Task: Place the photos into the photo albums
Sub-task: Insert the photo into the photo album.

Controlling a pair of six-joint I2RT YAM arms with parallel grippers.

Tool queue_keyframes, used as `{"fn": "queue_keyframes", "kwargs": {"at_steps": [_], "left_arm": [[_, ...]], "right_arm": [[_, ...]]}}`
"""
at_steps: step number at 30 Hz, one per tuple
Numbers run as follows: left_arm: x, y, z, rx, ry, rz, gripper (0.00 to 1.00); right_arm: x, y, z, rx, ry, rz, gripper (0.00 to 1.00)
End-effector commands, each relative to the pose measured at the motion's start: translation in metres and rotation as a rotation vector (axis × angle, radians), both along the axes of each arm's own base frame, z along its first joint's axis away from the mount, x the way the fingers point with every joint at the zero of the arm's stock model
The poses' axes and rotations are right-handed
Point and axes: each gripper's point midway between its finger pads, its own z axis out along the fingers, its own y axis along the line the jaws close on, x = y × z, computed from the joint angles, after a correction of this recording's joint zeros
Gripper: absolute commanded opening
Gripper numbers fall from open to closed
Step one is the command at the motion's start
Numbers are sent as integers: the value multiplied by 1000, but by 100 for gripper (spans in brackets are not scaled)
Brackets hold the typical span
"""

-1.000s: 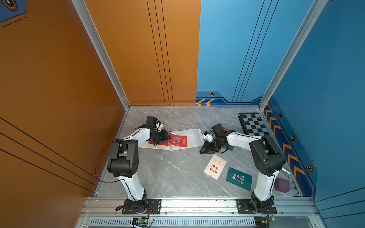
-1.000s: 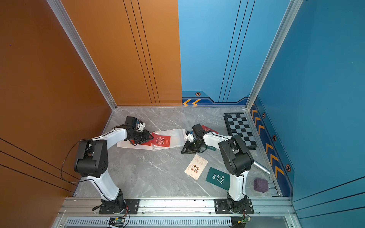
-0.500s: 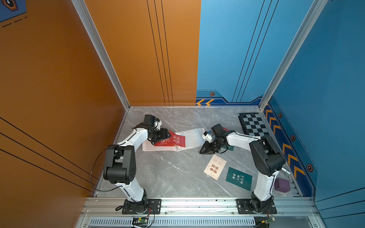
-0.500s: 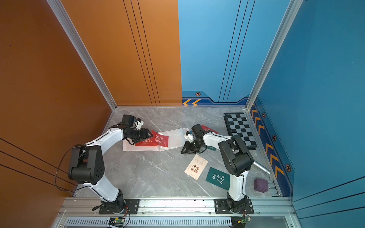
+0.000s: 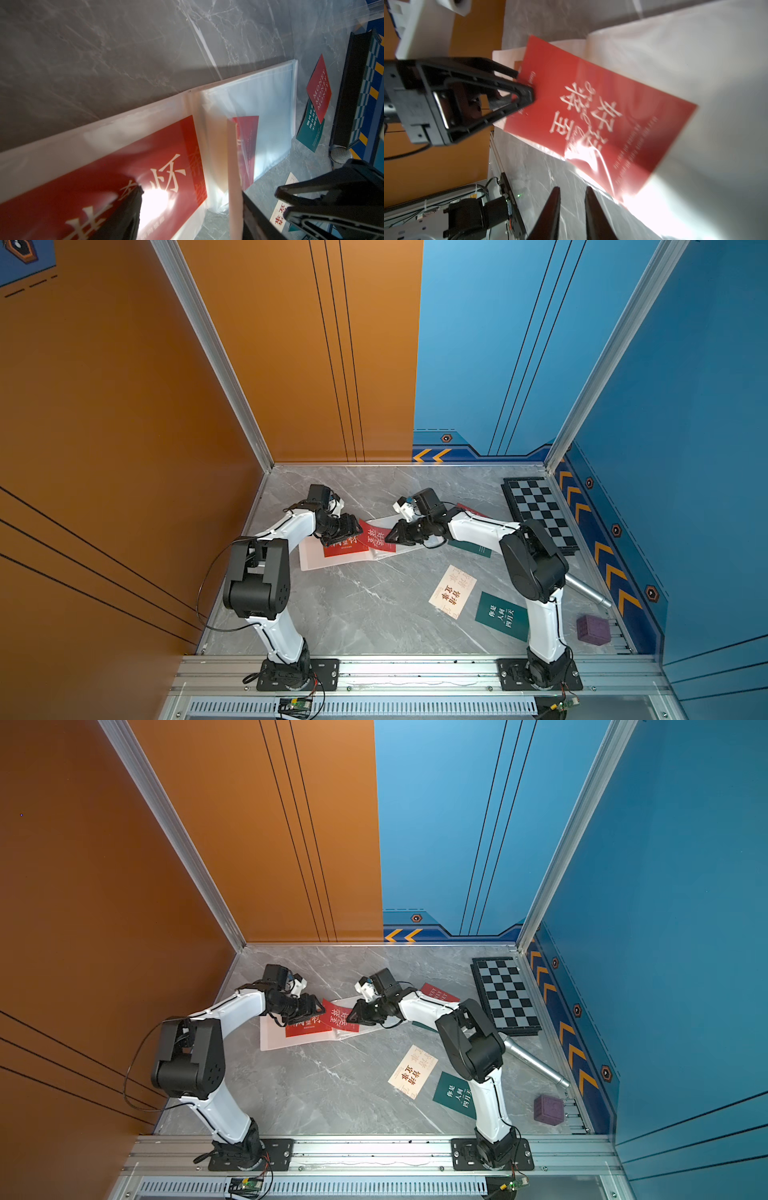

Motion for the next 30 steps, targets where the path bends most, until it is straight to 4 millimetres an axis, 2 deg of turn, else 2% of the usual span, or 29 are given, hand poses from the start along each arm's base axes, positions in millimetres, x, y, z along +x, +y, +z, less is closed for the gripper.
{"fn": "queue_keyframes", "kwargs": {"at_steps": [1,7,11,15,19,21,26,30], "left_arm": [[-5,-9,-3,-19,24,-31,69],[-4,-10,-5,-25,25,-35,69],[-2,-15,0,-50,19,-46,69],[1,-18,10,-67,-3,-47,69],[3,-16,15,-60,-14,-32,68],[1,-14,14,-64,-2,-15,62],[-2,4,10,-8,11,67,48],[-1,6,5,13,17,76,35]], "right_arm": [[21,24,-6,51,4,-78,23],[16,39,-41,4,52,-63,23],[14,22,-71,-127,54,-82,23],[10,12,-82,-186,55,-86,23],[10,14,-68,-142,59,-69,23],[12,16,-54,-114,45,-62,23],[13,23,0,-19,-3,-37,23],[11,25,30,31,-30,-23,23]]}}
